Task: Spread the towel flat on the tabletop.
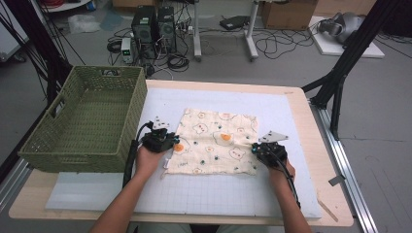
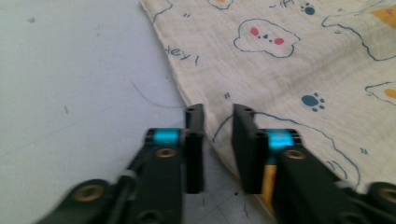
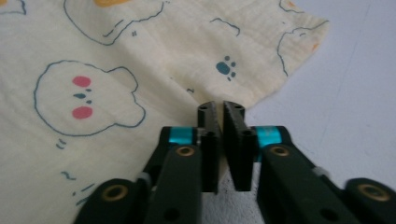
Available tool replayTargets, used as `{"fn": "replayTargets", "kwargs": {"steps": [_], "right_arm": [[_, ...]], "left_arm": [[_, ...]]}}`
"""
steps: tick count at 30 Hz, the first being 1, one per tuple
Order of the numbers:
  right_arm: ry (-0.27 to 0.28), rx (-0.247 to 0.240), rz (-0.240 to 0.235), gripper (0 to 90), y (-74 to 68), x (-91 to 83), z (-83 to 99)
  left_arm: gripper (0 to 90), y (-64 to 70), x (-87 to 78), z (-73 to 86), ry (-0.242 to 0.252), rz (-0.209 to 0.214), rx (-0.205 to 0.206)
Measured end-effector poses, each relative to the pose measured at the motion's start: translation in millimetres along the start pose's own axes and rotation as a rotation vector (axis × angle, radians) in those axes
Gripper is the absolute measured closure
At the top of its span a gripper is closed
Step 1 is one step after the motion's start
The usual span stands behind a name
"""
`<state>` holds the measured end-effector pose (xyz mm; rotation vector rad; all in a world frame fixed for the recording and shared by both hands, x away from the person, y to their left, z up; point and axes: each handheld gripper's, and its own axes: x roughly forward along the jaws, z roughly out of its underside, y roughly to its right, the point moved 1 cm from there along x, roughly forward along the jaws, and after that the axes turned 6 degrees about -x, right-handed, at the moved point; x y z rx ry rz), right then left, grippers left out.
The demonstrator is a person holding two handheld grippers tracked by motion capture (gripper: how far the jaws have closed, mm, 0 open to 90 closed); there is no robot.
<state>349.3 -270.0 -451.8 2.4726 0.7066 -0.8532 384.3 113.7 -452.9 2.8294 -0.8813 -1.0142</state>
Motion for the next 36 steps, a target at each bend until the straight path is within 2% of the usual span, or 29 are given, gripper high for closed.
{"fn": "replayTargets", "kwargs": {"steps": [6,8,13,16,18,22,25,26,28,29,32,34,35,36], "right_arm": [[0.061,0.027,0.006,52.5,0.4,-15.4,0.6],[0.074,0.025,0.015,45.4,-1.3,-21.2,2.1],[0.105,0.018,-0.01,43.5,-8.1,-35.6,8.8],[0.109,0.006,-0.029,41.2,-13.1,-40.6,11.8],[0.096,-0.032,-0.019,41.1,-15.7,-42.0,13.1],[0.111,-0.012,-0.053,41.9,-15.5,-42.6,16.5],[0.117,-0.01,-0.102,46.1,-19.4,-40.8,16.7],[0.118,-0.019,-0.13,46.2,-22.2,-39.6,15.9],[0.134,-0.023,-0.199,46.5,-27.9,-37.2,13.6],[0.141,-0.024,-0.235,48.1,-31.5,-36.1,12.4],[0.138,-0.065,-0.292,55.4,-42.1,-30.6,8.7],[0.109,-0.086,-0.313,60.1,-48.6,-25.9,7.9],[0.081,-0.108,-0.315,64.8,-51.3,-23.5,8.1],[0.078,-0.117,-0.32,69.2,-52.9,-22.4,8.5]], "left_arm": [[52.8,4.2,-16.2,4.6,0.063,0.052,-0.016],[49.1,7.0,-20.6,4.8,0.042,0.073,-0.015],[47.5,16.8,-30.8,10.1,0.039,0.083,0.037],[48.8,17.3,-32.1,19.9,0.011,0.085,0.039],[54.1,17.3,-33.2,27.2,0.004,0.085,0.047],[57.9,17.7,-33.0,32.8,-0.025,0.085,0.054],[67.8,21.9,-33.3,34.5,-0.042,0.078,0.098],[75.4,22.8,-33.9,35.0,-0.048,0.086,0.112],[84.9,24.8,-34.9,35.9,-0.049,0.091,0.128],[85.8,25.0,-35.6,36.2,-0.051,0.089,0.132],[86.6,23.8,-38.7,37.3,-0.057,0.087,0.123],[86.8,23.2,-41.2,38.5,-0.059,0.087,0.121],[86.9,22.6,-42.5,39.1,-0.06,0.086,0.122],[86.9,22.2,-44.0,40.0,-0.061,0.086,0.118]]}}
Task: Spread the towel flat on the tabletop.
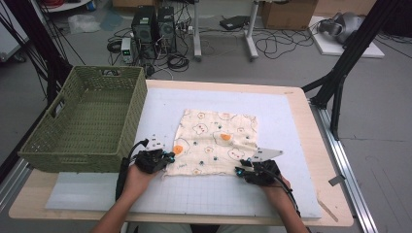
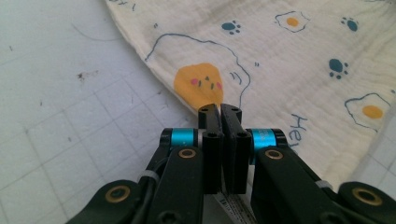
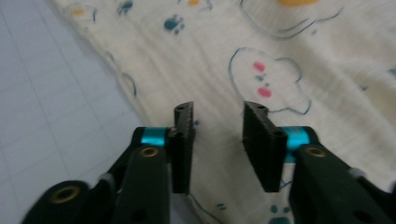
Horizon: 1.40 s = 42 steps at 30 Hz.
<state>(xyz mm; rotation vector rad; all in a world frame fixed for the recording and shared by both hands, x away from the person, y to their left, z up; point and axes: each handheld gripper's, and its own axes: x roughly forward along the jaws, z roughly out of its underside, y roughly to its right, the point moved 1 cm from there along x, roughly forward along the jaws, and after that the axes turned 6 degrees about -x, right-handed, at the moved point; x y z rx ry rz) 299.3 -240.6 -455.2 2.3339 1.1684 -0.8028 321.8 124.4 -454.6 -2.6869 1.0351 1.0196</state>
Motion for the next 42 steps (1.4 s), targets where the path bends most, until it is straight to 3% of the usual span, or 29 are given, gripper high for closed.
{"fn": "replayTargets", "kwargs": {"steps": [3,6,14,17,19,21,24,26,29,31,33,35,40,42], "right_arm": [[-0.007,0.007,-0.033,82.0,-1.4,-1.2,-0.5],[-0.02,-0.001,-0.051,87.1,-6.0,-3.4,-1.1],[-0.052,-0.028,-0.126,87.5,-19.9,-22.8,8.7],[-0.049,-0.041,-0.127,87.0,-23.3,-30.4,14.4],[-0.052,-0.036,-0.121,82.3,-23.6,-33.5,16.2],[-0.037,-0.016,-0.096,68.2,-20.8,-35.5,17.5],[0.005,0.032,-0.045,58.5,-12.3,-39.1,17.1],[0.03,0.068,0.001,54.4,-5.6,-41.9,17.3],[0.049,0.105,0.083,51.8,5.0,-44.9,18.3],[0.056,0.129,0.117,50.7,11.0,-46.5,19.1],[0.055,0.138,0.129,50.5,14.6,-47.0,20.6],[0.05,0.143,0.138,50.5,15.1,-47.0,22.2],[0.054,0.144,0.15,48.9,16.6,-47.4,22.5],[0.052,0.148,0.155,48.9,17.2,-47.6,22.8]], "left_arm": [[86.9,0.0,-3.6,3.3,0.001,0.0,-0.007],[86.8,3.5,-7.4,7.4,0.003,0.001,-0.012],[84.4,11.5,-16.3,14.8,-0.015,0.036,-0.015],[69.7,11.1,-15.3,13.4,-0.005,0.05,-0.049],[54.3,8.7,-14.2,10.3,0.023,0.054,-0.07],[46.3,5.5,-13.2,6.7,0.054,0.042,-0.063],[43.5,-4.3,-11.0,-2.2,0.07,0.026,-0.093],[43.5,-12.4,-7.9,-9.5,0.095,-0.006,-0.108],[45.9,-22.7,-0.7,-19.3,0.107,-0.022,-0.12],[49.9,-29.0,5.5,-23.1,0.141,-0.041,-0.128],[51.3,-35.7,13.0,-27.6,0.113,-0.064,-0.143],[54.2,-38.2,19.4,-31.7,0.114,-0.073,-0.158],[56.5,-38.7,35.8,-45.1,0.113,-0.104,-0.145],[59.2,-39.7,42.2,-45.4,0.122,-0.121,-0.164]]}}
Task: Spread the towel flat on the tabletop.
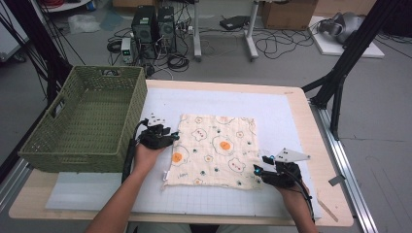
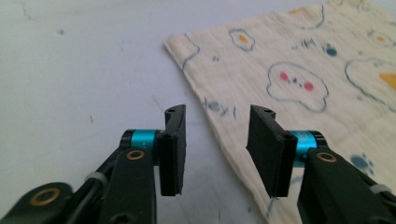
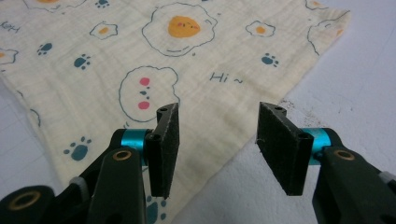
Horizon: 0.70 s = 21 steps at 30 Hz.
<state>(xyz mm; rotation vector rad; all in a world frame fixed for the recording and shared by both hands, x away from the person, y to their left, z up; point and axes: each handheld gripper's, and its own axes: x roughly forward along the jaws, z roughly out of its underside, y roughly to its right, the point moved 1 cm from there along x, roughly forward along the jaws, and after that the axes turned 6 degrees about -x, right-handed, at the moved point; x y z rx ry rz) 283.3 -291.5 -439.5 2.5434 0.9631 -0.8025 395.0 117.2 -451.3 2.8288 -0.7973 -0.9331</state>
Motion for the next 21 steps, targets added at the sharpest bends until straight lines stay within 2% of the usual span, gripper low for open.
{"fn": "replayTargets", "kwargs": {"steps": [2,3,4,6,8,11,12,15,17,19,21], "right_arm": [[0.0,-0.003,0.002,48.9,0.1,-0.1,0.4],[-0.001,-0.004,0.002,48.8,0.1,-0.2,0.6],[0.0,-0.006,0.003,48.7,0.4,0.1,0.8],[-0.002,-0.005,0.004,48.6,0.5,0.6,1.0],[-0.003,-0.006,0.002,48.5,1.2,1.5,1.2],[-0.009,-0.006,0.004,48.7,1.0,1.9,1.6],[-0.01,-0.005,0.003,48.8,0.9,1.7,1.6],[-0.009,0.0,0.012,49.2,1.8,0.8,1.6],[-0.014,0.002,0.035,49.5,3.4,1.3,1.5],[-0.025,0.019,0.063,49.5,5.4,3.4,0.8],[-0.023,0.04,0.078,50.1,8.1,6.1,-1.5]], "left_arm": [[59.7,-1.4,7.9,1.8,-0.058,-0.023,-0.003],[61.0,0.2,8.3,1.0,-0.057,-0.034,0.007],[62.8,2.1,8.8,0.7,-0.054,-0.019,0.01],[66.1,7.4,10.7,1.0,-0.075,-0.026,0.064],[70.8,10.4,11.4,1.4,-0.077,-0.024,0.099],[85.8,10.9,10.5,1.7,-0.08,-0.004,0.11],[86.7,10.0,9.7,1.5,-0.08,-0.01,0.119],[87.3,4.8,5.6,0.7,-0.085,-0.057,0.103],[87.3,-0.1,1.9,0.2,-0.094,-0.083,0.087],[87.1,-4.4,-1.7,1.1,-0.094,-0.084,0.061],[86.3,-5.9,-4.8,4.0,-0.088,-0.076,0.053]]}}
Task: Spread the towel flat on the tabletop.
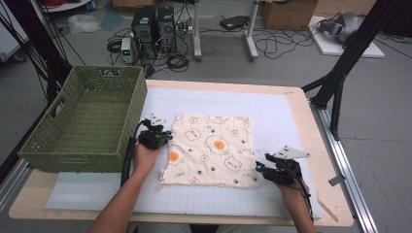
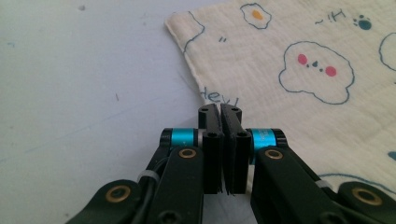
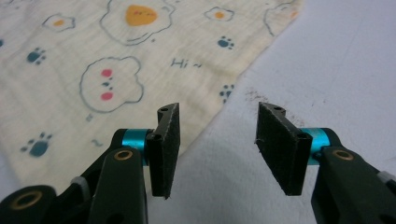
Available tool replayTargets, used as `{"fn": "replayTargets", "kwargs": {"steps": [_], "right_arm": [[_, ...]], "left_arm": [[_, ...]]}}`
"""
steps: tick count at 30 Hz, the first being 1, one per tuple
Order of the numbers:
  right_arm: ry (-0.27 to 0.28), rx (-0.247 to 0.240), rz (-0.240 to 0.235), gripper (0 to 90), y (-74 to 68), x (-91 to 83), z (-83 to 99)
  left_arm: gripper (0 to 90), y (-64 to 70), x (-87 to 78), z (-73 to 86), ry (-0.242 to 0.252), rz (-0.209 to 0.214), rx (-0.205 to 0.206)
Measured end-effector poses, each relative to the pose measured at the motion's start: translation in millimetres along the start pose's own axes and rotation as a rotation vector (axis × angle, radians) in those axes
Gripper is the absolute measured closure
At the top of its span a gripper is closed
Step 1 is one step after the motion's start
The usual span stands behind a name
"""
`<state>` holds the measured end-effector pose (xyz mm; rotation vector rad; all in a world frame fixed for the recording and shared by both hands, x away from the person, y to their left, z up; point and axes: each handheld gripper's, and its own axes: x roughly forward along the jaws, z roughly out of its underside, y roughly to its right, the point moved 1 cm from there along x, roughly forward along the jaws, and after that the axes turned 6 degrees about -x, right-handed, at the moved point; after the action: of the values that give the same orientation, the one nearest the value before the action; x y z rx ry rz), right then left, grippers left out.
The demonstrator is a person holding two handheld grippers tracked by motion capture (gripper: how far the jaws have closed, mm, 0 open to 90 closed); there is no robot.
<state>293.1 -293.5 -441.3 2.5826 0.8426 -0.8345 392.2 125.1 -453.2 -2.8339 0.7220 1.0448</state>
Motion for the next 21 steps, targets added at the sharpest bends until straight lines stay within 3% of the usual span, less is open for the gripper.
{"fn": "replayTargets", "kwargs": {"steps": [2,6,9,14,17,19,21], "right_arm": [[0.004,0.015,0.017,51.2,1.5,5.3,-5.0],[-0.024,0.027,0.015,58.4,-0.9,26.5,-14.7],[-0.07,0.023,-0.007,66.4,-5.1,41.2,-16.6],[-0.078,0.037,-0.019,85.7,-3.0,38.9,-16.0],[-0.116,0.0,0.03,86.5,-2.6,34.2,-15.7],[-0.123,0.007,0.044,85.9,0.5,30.8,-13.5],[-0.111,0.021,0.048,74.5,2.0,28.3,-11.1]], "left_arm": [[80.9,-0.5,-1.9,2.6,0.017,0.003,-0.015],[61.8,-0.8,-5.1,5.3,0.032,0.034,-0.041],[56.1,-1.1,-9.7,6.3,0.053,0.051,-0.053],[51.2,0.7,-14.1,9.2,0.06,0.072,-0.056],[48.6,3.5,-16.9,11.0,0.046,0.093,-0.052],[47.0,6.2,-19.4,10.6,0.043,0.106,-0.042],[46.7,9.3,-22.3,9.7,0.053,0.113,-0.029]]}}
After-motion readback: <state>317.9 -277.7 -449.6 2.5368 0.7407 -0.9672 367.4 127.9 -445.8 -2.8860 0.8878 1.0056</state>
